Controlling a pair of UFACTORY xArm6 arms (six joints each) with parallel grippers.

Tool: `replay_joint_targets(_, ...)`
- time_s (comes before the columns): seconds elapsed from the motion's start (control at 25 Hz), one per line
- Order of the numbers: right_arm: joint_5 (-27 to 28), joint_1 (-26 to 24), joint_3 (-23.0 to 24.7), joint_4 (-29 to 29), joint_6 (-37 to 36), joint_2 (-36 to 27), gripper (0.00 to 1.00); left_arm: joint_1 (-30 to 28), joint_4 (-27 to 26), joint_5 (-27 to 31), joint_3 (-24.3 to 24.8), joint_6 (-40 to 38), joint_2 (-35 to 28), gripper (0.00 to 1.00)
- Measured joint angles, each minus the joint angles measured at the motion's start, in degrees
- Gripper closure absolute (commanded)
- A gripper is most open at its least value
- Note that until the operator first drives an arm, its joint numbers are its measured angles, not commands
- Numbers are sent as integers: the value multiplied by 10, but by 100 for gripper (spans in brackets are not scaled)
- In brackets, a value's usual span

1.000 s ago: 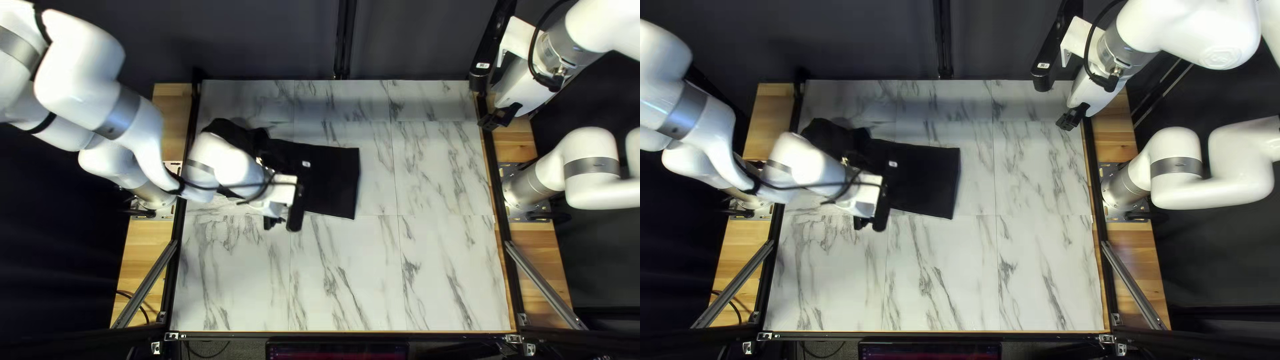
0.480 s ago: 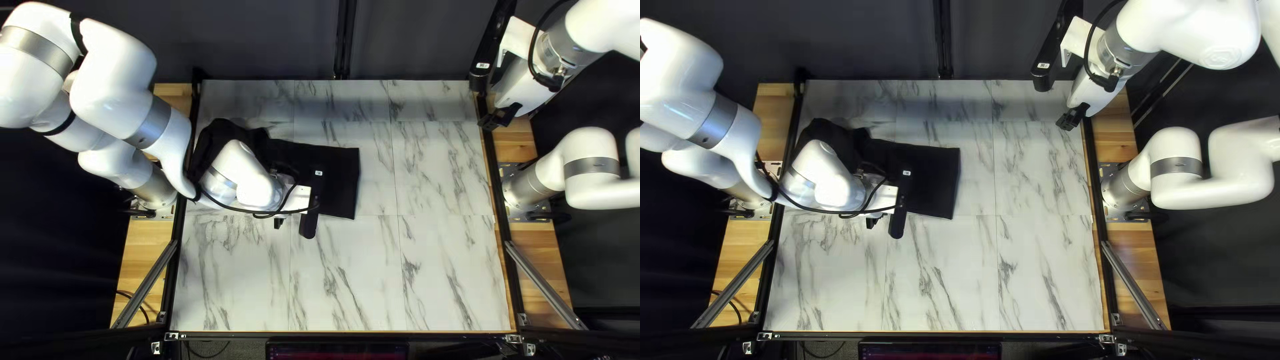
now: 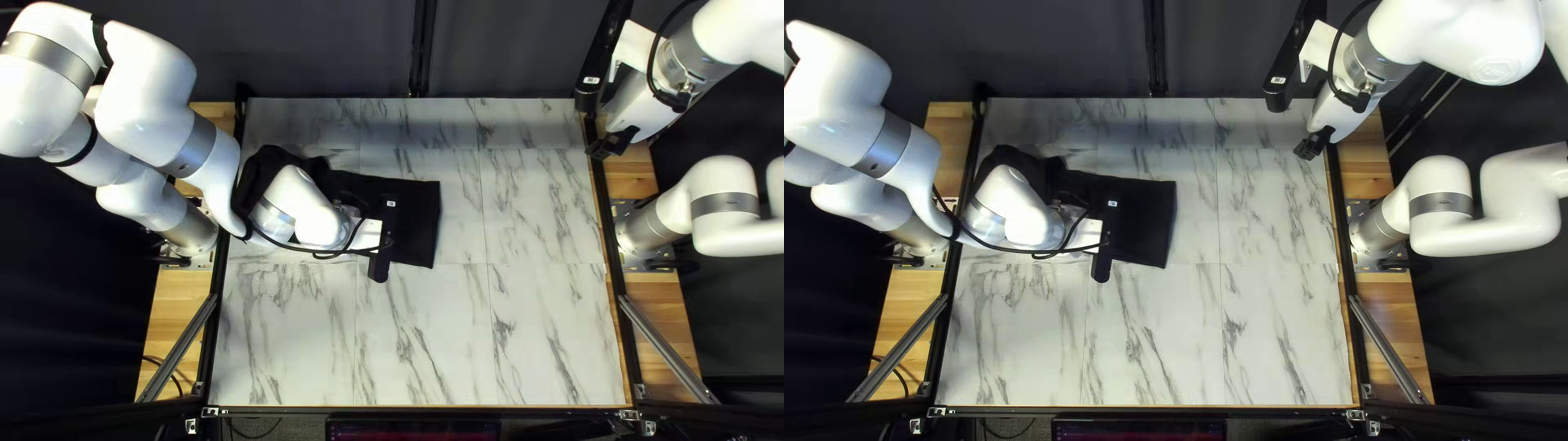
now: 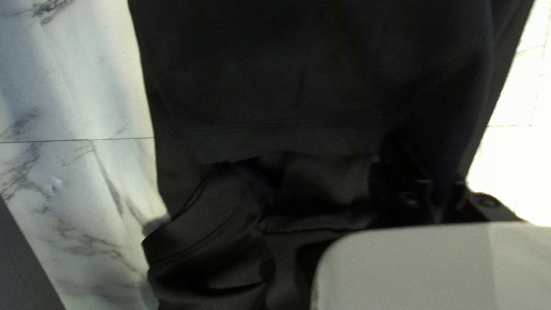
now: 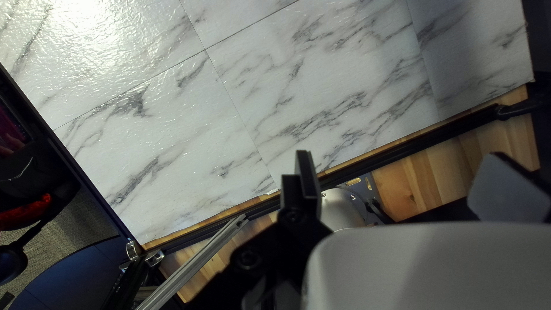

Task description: Fold t-shirt

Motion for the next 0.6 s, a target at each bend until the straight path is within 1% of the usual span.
replay_joint_targets(0.04, 0, 0, 0, 0, 0, 0, 0, 0, -2, 8, -2, 4, -4, 92)
replay_joint_targets(0.32, 0, 0, 0, 0, 0, 0, 0, 6, -14, 57, -23, 39, -11, 93)
replay_joint_targets(0.6, 0, 0, 0, 0, 0, 0, 0, -18, -22, 122, -33, 47, -48, 94)
